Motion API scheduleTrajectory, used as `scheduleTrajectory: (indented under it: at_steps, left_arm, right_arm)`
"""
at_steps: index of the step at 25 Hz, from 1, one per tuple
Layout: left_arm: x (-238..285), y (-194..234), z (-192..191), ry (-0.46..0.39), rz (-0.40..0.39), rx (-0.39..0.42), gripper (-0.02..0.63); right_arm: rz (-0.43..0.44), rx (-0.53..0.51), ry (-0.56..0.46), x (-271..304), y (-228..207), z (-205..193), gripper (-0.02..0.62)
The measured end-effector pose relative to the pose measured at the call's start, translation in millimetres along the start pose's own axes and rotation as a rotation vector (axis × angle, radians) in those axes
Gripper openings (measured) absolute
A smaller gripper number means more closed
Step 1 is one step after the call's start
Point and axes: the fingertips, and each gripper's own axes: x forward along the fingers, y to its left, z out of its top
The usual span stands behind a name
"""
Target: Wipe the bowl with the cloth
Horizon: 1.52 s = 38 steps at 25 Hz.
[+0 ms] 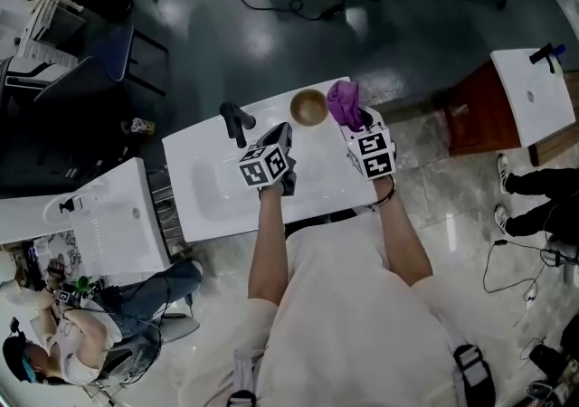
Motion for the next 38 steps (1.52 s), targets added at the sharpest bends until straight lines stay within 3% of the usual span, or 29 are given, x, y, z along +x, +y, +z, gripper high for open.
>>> scheduleTrajectory:
  at_steps: [11, 19, 23, 29, 34, 38]
  left_arm:
    - [48.0, 35.4, -23.4, 0.05, -0.001, -0.283, 0.113]
    - [83.1, 53.9, -29.8, 0.127, 0.051, -0.279, 0.13]
    - [88.5, 58.6, -34.7, 0.132, 0.09, -0.278, 0.047]
    - [78.5, 44.4, -18.6, 0.067, 0.13, -0.17, 0.021]
    - [58.6, 29.8, 4.3, 0.017, 0.2, 0.051, 0.021]
    - [43.8, 18.3, 19.6, -0.026, 0.255, 0.232, 0.021]
  right_arm:
    - [0.056, -0.003, 0.046, 17.0, 12.6, -9.9, 0.133]
    - [0.096, -0.012, 0.06, 32.2, 11.3, -7.9, 0.135]
    - [0.11, -0.017, 0.072, 34.5, 9.6, -11.8, 0.135]
    - [0.107, -0.024, 0.08, 32.7, 6.6, -13.4, 0.135]
    - [0.132, -0.075, 0.076, 34.7, 17.4, -4.1, 0.135]
    - [0.22, -0.124, 0.136, 38.4, 40.9, -11.5, 0.133]
